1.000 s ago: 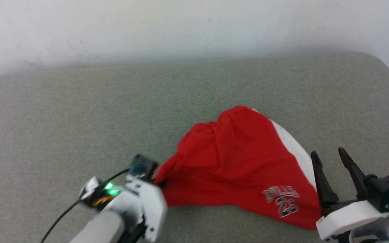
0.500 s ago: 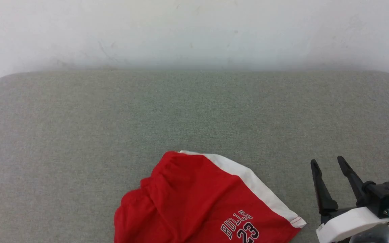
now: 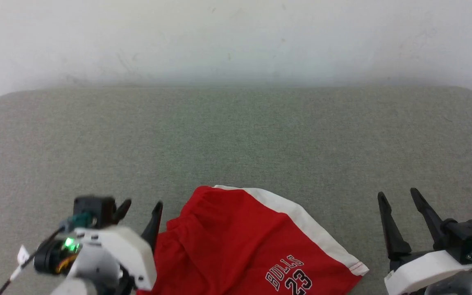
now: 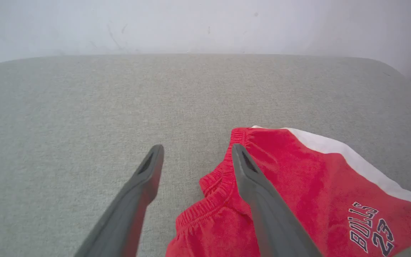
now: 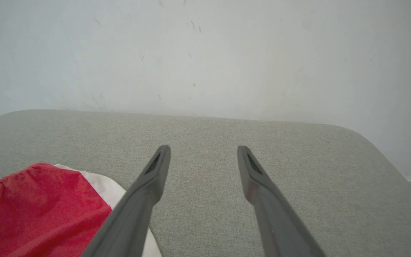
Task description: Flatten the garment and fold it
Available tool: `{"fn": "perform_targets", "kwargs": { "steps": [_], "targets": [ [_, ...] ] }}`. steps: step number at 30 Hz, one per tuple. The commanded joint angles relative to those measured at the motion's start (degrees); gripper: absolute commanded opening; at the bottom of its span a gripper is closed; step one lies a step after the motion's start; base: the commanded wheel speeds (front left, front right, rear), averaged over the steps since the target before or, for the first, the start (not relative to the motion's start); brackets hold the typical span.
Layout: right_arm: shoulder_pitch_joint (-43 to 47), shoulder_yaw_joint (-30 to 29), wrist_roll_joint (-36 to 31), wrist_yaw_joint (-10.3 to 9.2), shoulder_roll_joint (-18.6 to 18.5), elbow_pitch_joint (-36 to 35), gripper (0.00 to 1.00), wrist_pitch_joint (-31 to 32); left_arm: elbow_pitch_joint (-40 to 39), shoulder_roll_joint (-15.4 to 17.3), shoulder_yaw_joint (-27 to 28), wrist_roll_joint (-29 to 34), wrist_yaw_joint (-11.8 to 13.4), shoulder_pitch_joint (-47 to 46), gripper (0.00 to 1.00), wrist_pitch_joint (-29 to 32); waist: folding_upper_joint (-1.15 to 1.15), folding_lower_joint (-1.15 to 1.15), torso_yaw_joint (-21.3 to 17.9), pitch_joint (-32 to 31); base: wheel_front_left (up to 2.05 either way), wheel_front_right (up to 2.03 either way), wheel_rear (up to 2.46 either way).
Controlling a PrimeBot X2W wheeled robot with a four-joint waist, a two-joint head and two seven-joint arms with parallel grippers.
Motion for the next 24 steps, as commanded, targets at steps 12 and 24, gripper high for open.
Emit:
{"fn": "perform_targets", "kwargs": {
  "steps": [12,24],
  "targets": [
    [-2.8,0.8,0.3,0.29,0.1,0.7,1.00,0.0,25.4,-6.2,-6.6,-2.3,-12.6,-21.9,1.00,6.9,0.00,0.00,-5.8,4.9,0.00,0.00,0.00],
    [-4.0,0.5,1.1,0.29,0.1,3.1,1.00,-0.8,39.8,-8.1,-14.0,-2.9,-19.8,-24.7,0.30,16.2,0.00,0.00,-7.2,6.1,0.00,0.00,0.00]
  ]
}}
